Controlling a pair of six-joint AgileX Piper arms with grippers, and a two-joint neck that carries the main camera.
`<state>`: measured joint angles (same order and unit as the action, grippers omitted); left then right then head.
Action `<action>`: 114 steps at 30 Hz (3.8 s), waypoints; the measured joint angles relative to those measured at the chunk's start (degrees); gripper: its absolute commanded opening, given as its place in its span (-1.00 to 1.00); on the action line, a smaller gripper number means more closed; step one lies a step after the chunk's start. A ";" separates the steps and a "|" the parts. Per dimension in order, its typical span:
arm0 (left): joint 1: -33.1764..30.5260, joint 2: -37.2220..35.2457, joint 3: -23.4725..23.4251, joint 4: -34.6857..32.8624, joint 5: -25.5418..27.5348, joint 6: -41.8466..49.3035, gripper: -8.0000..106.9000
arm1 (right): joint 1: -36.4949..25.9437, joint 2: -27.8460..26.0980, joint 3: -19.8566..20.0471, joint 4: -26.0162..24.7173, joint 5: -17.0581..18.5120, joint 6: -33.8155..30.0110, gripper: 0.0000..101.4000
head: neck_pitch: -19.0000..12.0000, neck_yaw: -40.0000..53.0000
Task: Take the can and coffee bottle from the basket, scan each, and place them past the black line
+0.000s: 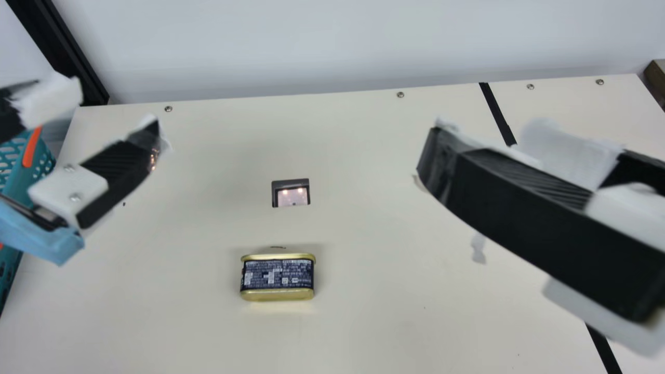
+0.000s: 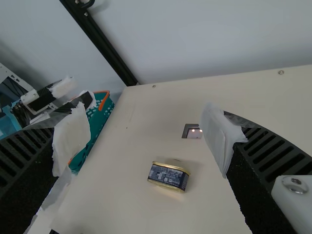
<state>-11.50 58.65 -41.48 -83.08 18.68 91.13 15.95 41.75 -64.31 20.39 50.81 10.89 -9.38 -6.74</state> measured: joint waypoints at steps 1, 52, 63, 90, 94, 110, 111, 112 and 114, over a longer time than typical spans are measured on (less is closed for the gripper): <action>0.00 0.00 0.00 -0.39 0.00 -0.11 0.71 | 0.00 0.00 0.00 0.00 -0.08 0.00 1.00 | 0.00 0.00; 9.20 -9.51 8.32 -15.34 7.84 -14.30 0.71 | 15.84 29.83 -7.32 -9.52 5.08 -12.18 1.00 | 0.00 0.29; 13.40 -10.86 10.99 -16.92 10.33 -21.61 0.71 | 18.55 40.20 -12.54 -10.27 9.11 -16.85 1.00 | 0.00 0.00; -13.03 -9.19 16.81 3.65 -22.24 -28.23 0.71 | 25.08 55.40 -18.66 -12.42 11.00 -31.11 1.00 | 0.00 0.00; -15.27 -10.88 18.75 7.05 -24.02 -33.67 0.71 | 26.14 56.10 -18.33 -12.42 10.88 -33.89 1.00 | 0.00 0.00; -14.76 -15.67 23.43 24.45 -21.99 -44.66 0.71 | 28.81 58.44 -16.38 -14.73 5.24 -44.28 1.00 | 0.00 0.00; -14.35 -16.17 23.43 25.89 -21.18 -44.66 0.71 | 28.87 58.73 -16.33 -14.92 4.93 -44.67 1.00 | 0.00 0.00; -14.16 -16.54 23.32 27.31 -20.24 -44.83 0.71 | 28.87 58.90 -16.32 -14.98 4.57 -45.04 1.00 | 0.00 0.00; -13.78 -17.46 23.08 29.93 -18.36 -45.31 0.71 | 28.87 59.40 -16.28 -15.22 3.98 -45.71 1.00 | 0.00 0.29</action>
<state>-25.28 41.19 -18.40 -53.15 0.31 45.82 44.82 101.15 -80.59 5.17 54.79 -34.83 -9.38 -6.45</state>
